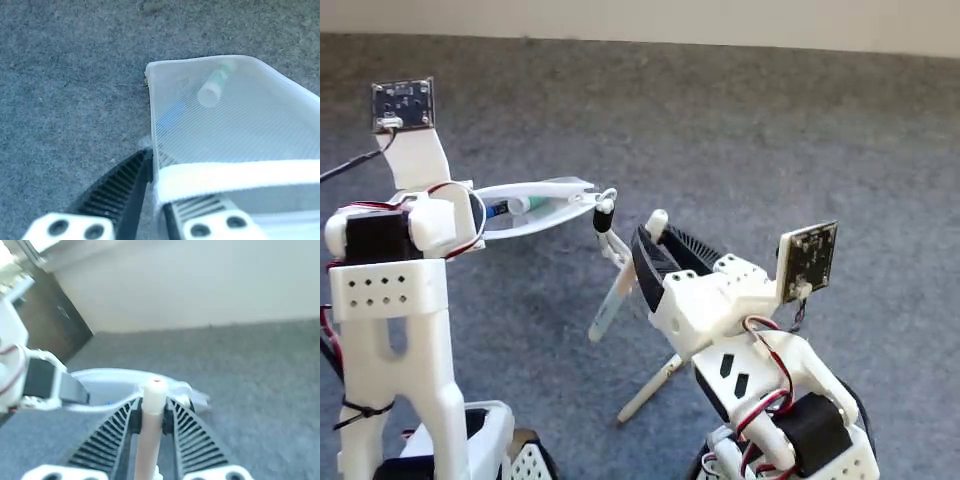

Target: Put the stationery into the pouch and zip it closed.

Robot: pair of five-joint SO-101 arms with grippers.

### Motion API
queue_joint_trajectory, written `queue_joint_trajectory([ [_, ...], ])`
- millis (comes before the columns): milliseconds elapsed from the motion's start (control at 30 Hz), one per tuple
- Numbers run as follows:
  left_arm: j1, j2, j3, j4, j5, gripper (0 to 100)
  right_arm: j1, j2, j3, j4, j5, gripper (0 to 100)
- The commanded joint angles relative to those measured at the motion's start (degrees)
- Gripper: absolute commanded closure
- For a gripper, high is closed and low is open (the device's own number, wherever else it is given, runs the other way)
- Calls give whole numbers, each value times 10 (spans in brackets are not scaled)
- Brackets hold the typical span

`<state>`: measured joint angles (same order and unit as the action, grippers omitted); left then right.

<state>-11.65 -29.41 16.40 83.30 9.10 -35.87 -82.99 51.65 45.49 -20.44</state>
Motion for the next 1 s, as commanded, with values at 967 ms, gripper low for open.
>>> queue_joint_trajectory([
  [967, 7, 4, 18, -11, 4, 995, -36, 124, -4, -404, 127, 994],
])
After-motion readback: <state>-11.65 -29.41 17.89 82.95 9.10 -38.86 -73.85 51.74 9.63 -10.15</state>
